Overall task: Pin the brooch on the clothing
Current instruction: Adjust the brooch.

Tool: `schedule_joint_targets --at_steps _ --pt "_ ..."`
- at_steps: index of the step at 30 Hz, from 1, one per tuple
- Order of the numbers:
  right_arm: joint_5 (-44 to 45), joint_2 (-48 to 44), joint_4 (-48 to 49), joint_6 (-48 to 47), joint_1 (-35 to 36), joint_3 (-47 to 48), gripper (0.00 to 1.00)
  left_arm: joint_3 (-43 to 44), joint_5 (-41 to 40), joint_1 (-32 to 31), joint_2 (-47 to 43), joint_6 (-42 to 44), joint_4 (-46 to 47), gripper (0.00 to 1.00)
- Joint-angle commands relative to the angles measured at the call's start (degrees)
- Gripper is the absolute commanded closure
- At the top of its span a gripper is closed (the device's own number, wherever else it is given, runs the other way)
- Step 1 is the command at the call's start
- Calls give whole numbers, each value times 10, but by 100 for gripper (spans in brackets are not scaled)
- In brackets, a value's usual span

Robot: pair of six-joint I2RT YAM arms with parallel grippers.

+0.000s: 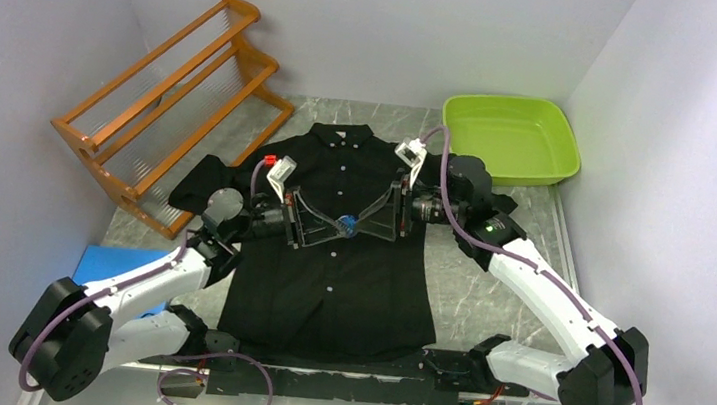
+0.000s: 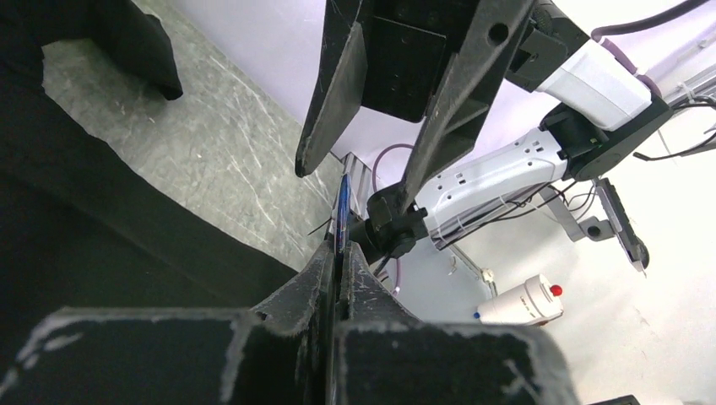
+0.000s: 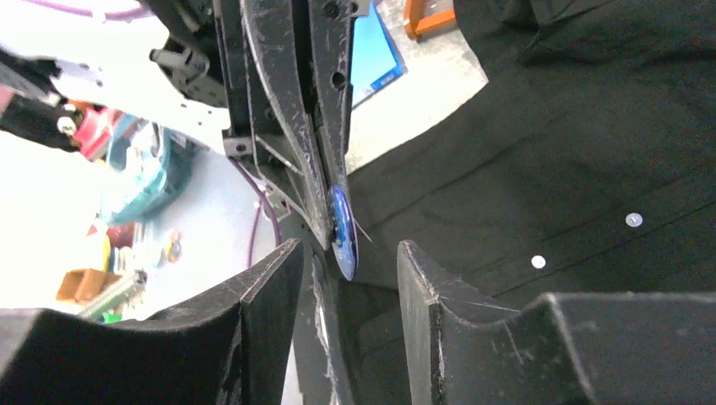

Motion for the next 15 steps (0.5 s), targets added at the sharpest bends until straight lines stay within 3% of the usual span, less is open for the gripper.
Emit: schedule_joint_targets --at_steps 1,7,10,15 --pt "41 -5 91 104 0 -6 53 -8 -21 -4 -18 7 19 97" --pt "21 13 111 145 0 -4 73 -13 -22 -4 -19 5 28 97" --pt "16 22 105 146 1 -2 72 -15 -23 -4 -23 4 30 97" --pt "23 27 86 133 1 -2 62 -12 -24 -4 -31 10 20 97"
